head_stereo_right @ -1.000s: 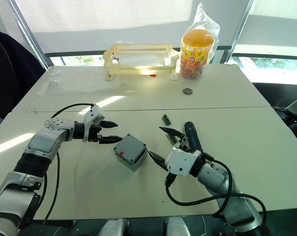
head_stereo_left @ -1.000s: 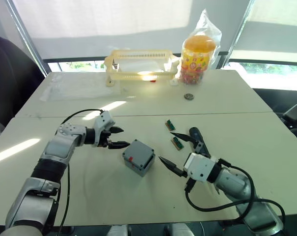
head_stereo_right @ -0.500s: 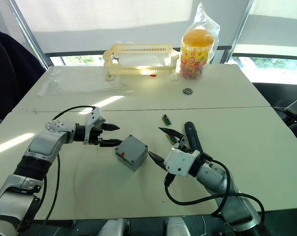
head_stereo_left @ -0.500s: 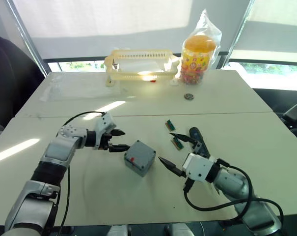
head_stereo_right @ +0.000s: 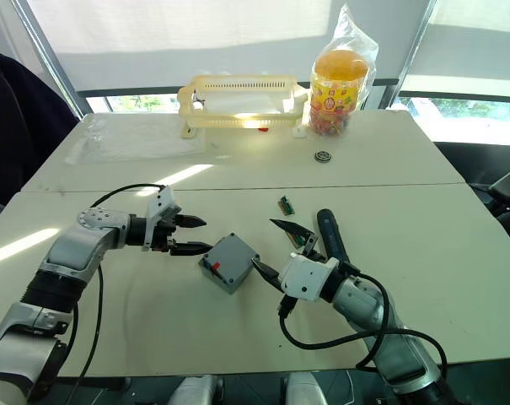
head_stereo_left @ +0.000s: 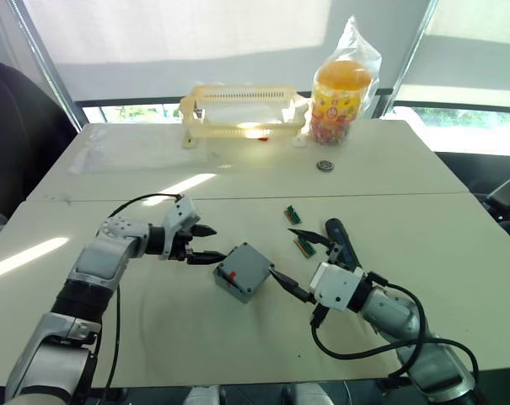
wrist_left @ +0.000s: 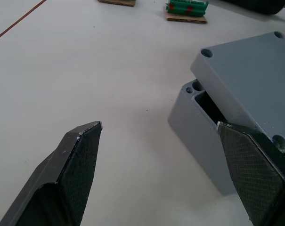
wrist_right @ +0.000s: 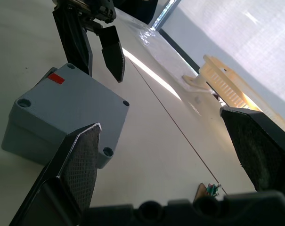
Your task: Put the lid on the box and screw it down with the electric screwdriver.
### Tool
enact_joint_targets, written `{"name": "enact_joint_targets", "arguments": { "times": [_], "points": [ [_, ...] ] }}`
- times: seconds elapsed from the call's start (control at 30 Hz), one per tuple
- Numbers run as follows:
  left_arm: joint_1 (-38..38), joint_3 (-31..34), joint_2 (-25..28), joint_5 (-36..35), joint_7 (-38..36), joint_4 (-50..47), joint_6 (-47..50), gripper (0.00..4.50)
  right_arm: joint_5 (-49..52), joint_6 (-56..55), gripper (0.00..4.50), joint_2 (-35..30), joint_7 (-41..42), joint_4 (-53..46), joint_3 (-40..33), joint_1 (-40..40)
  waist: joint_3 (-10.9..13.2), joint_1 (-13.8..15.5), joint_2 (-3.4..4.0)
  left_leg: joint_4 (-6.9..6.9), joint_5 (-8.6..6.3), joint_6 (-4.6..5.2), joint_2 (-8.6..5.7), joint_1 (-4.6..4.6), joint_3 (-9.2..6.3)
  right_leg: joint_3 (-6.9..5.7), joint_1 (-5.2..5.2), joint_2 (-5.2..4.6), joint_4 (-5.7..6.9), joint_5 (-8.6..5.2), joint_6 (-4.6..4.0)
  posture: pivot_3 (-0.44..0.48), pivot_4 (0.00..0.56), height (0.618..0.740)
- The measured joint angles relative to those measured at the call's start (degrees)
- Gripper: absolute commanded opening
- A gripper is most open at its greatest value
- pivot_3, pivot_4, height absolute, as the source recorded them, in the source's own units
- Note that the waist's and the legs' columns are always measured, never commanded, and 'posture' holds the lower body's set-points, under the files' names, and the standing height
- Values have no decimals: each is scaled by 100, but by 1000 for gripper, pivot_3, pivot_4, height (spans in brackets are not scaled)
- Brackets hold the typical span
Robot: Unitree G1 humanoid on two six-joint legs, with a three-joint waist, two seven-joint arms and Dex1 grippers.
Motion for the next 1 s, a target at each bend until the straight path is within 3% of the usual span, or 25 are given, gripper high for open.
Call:
{"name": "enact_joint_targets", "arguments": {
  "times": [0.4, 1.0],
  "points": [
    [-292, 34, 79, 20, -4, 424, -152, 4037, 30, -313, 4444, -185, 241, 209, 51, 95, 0, 2, 0, 0, 0, 0, 0, -1, 1, 0, 0, 0, -1, 0, 0, 0, 150, 740],
    [-209, 33, -34, -110, -25, -7, 80, 4037, -227, -549, 4444, -95, 206, 917, 263, -375, 0, -5, 0, -2, 0, 0, 0, -1, 0, 0, -1, 0, -1, 0, 2, 0, 150, 740]
  ]
}}
